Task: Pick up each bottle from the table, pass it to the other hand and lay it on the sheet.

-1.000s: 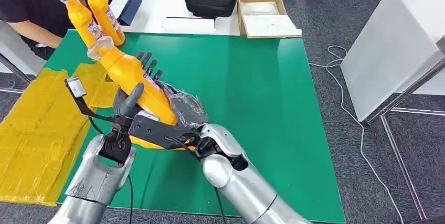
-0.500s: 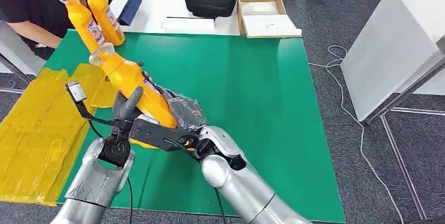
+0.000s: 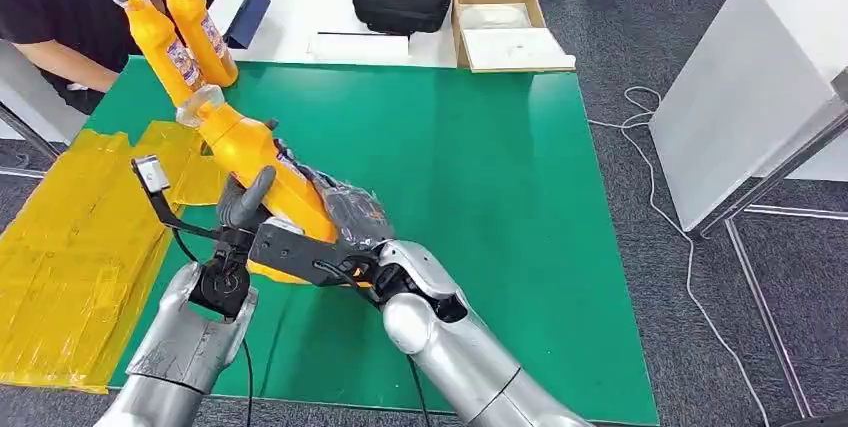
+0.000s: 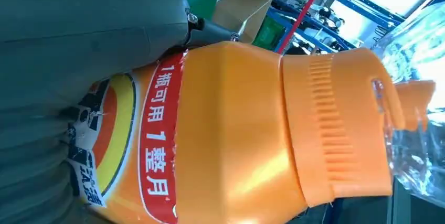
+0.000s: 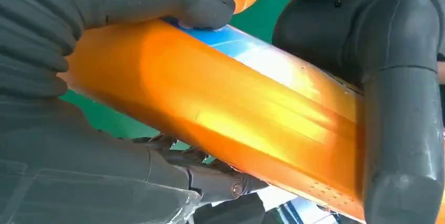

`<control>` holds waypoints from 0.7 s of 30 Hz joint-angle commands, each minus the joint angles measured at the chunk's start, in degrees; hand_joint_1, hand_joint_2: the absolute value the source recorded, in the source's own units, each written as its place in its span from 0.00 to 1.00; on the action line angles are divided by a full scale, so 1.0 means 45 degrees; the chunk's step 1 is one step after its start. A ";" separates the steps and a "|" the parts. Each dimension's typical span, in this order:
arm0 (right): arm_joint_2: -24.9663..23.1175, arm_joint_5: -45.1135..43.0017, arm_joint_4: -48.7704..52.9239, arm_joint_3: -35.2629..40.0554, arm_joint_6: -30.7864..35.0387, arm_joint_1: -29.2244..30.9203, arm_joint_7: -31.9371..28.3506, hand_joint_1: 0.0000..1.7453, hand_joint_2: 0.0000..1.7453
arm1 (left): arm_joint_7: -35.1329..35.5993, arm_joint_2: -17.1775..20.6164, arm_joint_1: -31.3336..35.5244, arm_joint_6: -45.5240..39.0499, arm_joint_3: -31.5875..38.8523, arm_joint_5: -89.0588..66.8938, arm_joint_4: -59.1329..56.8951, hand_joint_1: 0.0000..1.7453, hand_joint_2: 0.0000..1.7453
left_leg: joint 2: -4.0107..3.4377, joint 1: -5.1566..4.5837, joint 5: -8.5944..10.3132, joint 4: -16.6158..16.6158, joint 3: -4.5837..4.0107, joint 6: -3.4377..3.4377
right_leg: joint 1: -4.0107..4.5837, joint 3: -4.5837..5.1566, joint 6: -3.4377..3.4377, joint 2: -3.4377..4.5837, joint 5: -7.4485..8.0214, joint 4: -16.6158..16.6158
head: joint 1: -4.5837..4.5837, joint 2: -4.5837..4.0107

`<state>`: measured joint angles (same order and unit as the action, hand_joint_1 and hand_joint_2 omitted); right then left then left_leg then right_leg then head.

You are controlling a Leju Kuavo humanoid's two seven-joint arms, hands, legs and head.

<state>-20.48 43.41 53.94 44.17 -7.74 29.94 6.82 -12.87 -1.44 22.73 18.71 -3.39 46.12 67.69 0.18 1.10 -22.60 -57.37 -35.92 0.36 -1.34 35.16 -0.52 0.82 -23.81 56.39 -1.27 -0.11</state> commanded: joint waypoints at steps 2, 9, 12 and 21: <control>0.0757 0.0386 -0.0673 -0.0072 0.0005 -0.0966 -0.0106 1.00 1.00 | -0.0101 -0.0162 0.1584 0.0109 0.1078 0.0311 -0.0910 1.00 1.00 | 0.0073 0.0020 0.0002 0.0010 0.0033 -0.0003 | 0.0025 -0.0071 0.0020 -0.0087 -0.0017 -0.0026 | 0.0005 0.0000; 0.1465 0.0571 0.3032 -0.2353 -0.0349 -0.1638 -0.0079 0.00 0.00 | -0.0183 0.0164 0.1920 0.0575 0.1529 0.0506 -0.1794 1.00 1.00 | 0.0082 0.0006 -0.0002 -0.0003 0.0025 -0.0010 | 0.0014 -0.0067 0.0019 -0.0100 -0.0026 -0.0007 | 0.0005 0.0000; 0.1628 0.0669 0.3797 -0.2734 -0.0476 -0.1782 0.0027 0.00 0.00 | -0.0219 0.0156 0.2227 0.0804 0.1536 0.0535 -0.2337 1.00 1.00 | 0.0070 0.0004 -0.0002 -0.0009 -0.0001 -0.0006 | 0.0012 -0.0037 0.0014 -0.0071 -0.0018 0.0001 | 0.0010 0.0000; 0.1766 0.0850 0.3644 -0.2823 -0.0521 -0.1868 -0.0077 0.00 0.00 | -0.0439 0.0200 0.2539 0.1093 0.1492 0.0478 -0.2968 1.00 1.00 | 0.0048 0.0002 -0.0022 0.0001 0.0063 -0.0014 | 0.0014 -0.0132 0.0027 -0.0073 -0.0033 -0.0013 | 0.0010 0.0000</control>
<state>-15.23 47.19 68.76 32.85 -9.77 21.43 6.86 -14.69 -0.46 30.21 23.43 2.12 48.46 60.96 0.23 1.10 -22.58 -57.38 -35.99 0.34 -1.33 35.04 -0.53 0.79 -23.80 56.40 -1.22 -0.11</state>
